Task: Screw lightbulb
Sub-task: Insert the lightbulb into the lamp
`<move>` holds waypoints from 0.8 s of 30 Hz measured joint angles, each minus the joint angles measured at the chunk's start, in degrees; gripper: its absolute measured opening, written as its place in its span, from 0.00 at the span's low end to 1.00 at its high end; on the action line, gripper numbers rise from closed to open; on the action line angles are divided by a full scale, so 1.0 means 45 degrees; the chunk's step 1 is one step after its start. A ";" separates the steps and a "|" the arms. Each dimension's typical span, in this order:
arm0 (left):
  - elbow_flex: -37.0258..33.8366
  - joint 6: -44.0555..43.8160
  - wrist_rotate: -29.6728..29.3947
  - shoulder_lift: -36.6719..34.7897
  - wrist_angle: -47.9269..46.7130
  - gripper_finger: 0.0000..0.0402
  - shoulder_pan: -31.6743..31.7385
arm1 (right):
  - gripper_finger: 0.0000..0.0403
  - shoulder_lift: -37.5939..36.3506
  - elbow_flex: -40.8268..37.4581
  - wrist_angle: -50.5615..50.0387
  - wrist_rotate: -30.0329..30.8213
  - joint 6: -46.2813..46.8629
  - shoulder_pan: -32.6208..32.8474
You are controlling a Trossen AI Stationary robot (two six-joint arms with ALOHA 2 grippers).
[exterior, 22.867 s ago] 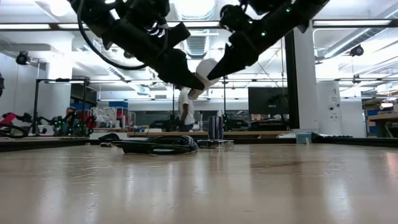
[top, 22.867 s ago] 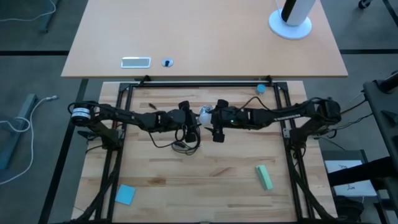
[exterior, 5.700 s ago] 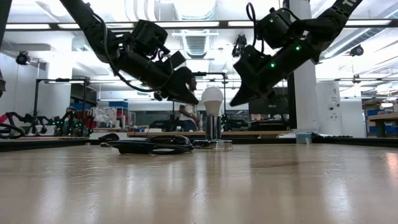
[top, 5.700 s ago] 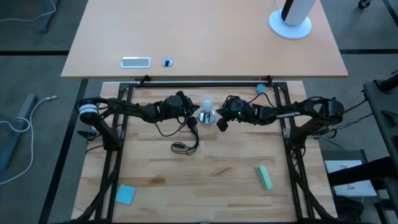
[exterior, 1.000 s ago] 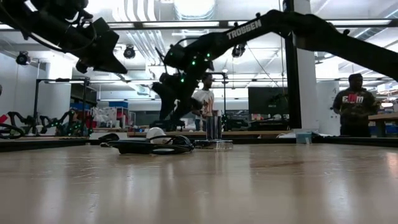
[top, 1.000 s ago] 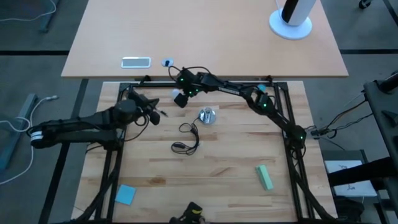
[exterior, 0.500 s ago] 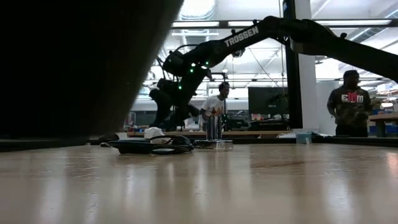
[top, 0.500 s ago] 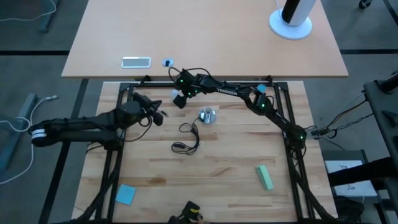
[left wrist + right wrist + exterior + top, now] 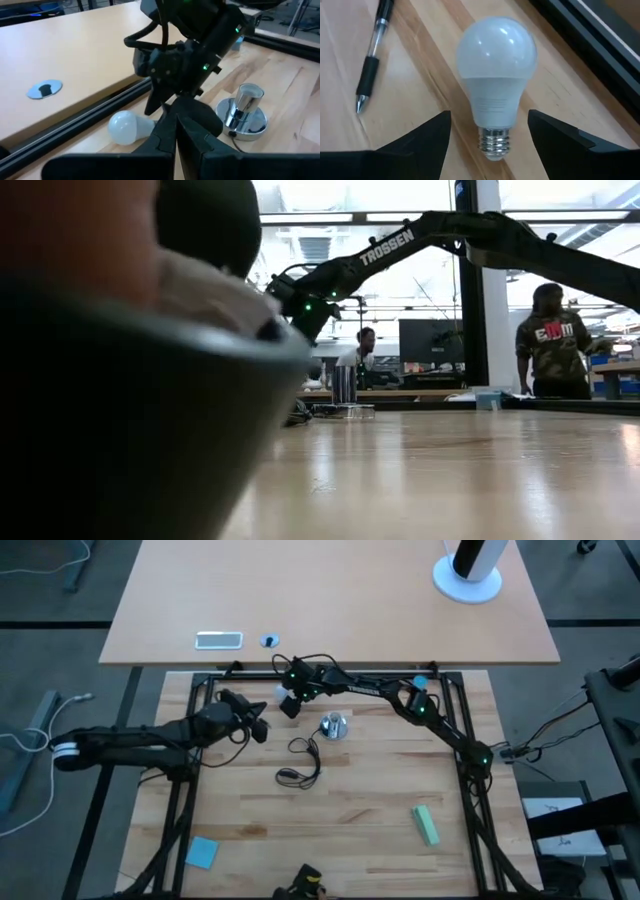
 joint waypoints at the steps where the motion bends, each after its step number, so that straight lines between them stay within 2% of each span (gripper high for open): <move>1: 0.0002 0.0015 0.0035 0.0046 0.0094 0.00 0.0000 | 0.65 0.0000 0.0010 0.0042 -0.0005 0.0004 0.0000; 4: 0.0007 0.0020 0.0101 0.0096 0.0116 0.01 0.0000 | 0.64 0.0000 0.0080 -0.0005 -0.0187 0.0075 -0.0028; 13: 0.0036 0.0030 0.0278 0.0135 0.0763 0.00 0.0000 | 0.56 0.0000 0.0121 0.0059 -0.1987 0.0383 -0.0391; 16: 0.0036 0.0030 0.0283 0.0135 0.0750 0.01 0.0000 | 0.55 0.0000 0.0153 0.0127 -0.3299 0.0267 -0.0363; 21: 0.0036 0.0281 0.0341 0.0135 0.0733 0.01 0.0000 | 0.55 0.0000 0.0508 0.0068 -0.3317 0.0390 -0.0261; 24: 0.0036 0.0503 0.0346 0.0135 0.0726 0.00 0.0000 | 0.55 -0.0005 0.0916 0.0068 -0.2842 0.0783 -0.0193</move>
